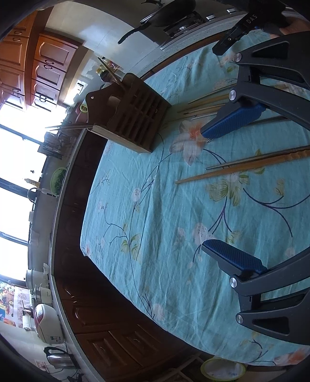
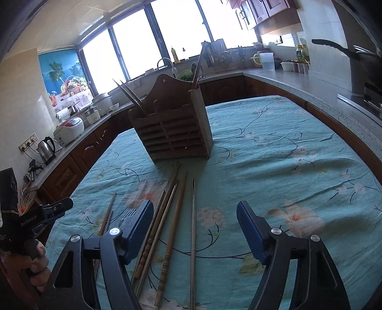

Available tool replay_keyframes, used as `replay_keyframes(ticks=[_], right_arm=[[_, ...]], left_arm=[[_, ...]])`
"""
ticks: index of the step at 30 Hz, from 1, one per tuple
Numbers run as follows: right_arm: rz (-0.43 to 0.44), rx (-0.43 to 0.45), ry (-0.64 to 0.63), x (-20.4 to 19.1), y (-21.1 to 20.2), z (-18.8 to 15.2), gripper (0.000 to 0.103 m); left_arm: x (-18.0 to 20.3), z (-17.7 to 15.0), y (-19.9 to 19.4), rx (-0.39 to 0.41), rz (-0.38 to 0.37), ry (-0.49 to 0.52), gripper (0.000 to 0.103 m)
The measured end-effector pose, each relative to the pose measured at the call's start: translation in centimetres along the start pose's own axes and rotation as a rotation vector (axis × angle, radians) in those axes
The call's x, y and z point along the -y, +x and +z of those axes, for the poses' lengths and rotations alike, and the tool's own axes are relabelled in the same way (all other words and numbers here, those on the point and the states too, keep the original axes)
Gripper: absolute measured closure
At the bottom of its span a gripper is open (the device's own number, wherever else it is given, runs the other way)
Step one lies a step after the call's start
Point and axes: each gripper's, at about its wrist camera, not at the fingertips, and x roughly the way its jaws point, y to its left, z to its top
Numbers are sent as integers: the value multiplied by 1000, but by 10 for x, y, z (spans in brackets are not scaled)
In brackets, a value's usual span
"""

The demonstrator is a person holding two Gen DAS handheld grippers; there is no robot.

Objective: Organize utensils
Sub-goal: 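Move both tools back down to the remaining chopsticks and fork, then close the left tool on a chopstick while the right tool grasps another chopstick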

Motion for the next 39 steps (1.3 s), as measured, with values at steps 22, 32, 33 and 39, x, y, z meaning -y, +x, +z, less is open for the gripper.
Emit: replay_keyframes(ticks=[22,32,33,39], right_arm=[[-36,-191,-115,-9,86,26,66],[-61,-256,-173,-11,121,36,72],[-67,-276,-184,-12,126,35,72],[-111,-268,-274,-24,130,29,80]], left_arm=[[18,42,102,-219,20,73,53],[27,49,133,-254,45,116,66],[29,49,135,-252,49,121,66],[44,44,139,-222,105,202,84]])
